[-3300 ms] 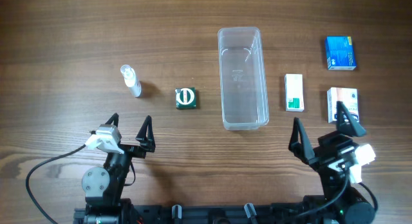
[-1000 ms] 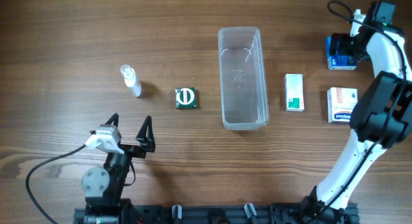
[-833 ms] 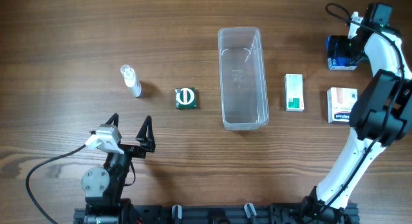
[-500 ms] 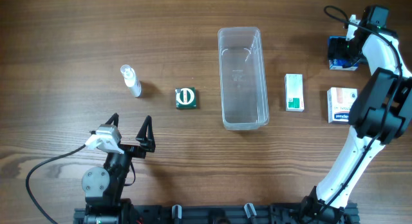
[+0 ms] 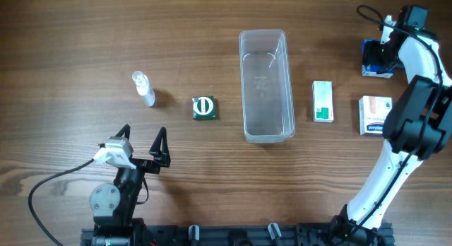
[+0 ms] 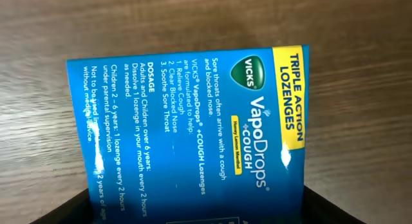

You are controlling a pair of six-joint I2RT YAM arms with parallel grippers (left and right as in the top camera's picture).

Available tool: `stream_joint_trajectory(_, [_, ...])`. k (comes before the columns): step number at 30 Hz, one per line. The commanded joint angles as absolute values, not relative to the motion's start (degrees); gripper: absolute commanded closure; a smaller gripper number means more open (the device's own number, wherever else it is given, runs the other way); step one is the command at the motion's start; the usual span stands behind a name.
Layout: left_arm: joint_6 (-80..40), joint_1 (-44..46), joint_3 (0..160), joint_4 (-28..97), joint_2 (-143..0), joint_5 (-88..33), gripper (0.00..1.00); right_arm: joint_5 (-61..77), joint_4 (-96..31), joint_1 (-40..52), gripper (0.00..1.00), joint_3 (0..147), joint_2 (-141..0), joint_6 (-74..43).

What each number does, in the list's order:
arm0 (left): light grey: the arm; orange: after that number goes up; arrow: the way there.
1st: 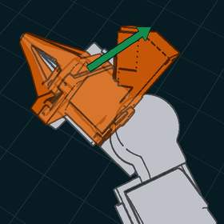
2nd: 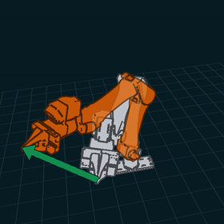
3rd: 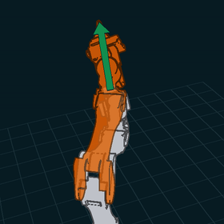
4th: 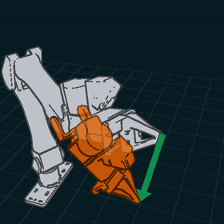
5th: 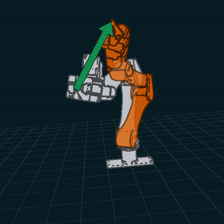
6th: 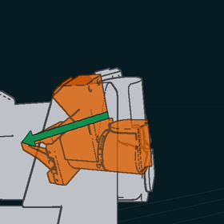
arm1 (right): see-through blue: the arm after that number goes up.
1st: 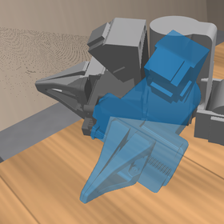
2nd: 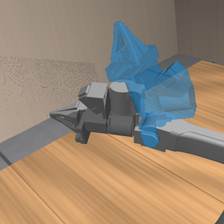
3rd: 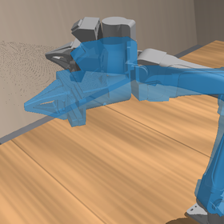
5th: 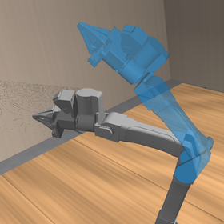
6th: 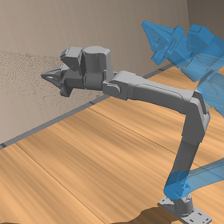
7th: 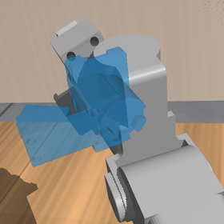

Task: Pack container
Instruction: 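Lift the blue box and carry it over the clear container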

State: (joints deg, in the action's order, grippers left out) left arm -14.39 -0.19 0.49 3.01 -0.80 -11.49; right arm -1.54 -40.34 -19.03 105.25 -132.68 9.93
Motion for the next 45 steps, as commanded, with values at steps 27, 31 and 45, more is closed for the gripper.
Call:
stream_joint_trajectory(27, [-13.72, -0.64, 0.32, 3.29, -0.38, -12.16, 0.0, -5.41, -49.54, 21.39, 0.2, 102.19, -113.58, -18.72])
stream_joint_trajectory(31, [-13.72, -0.64, 0.32, 3.27, -0.38, -12.16, 0.0, -5.37, -47.18, 21.39, 0.19, 98.96, -115.5, -23.59])
stream_joint_trajectory(45, [-13.72, -0.64, 0.32, 3.27, -0.38, -12.16, 0.0, -5.41, -37.23, 21.43, 0.18, 91.07, -115.96, -23.97])
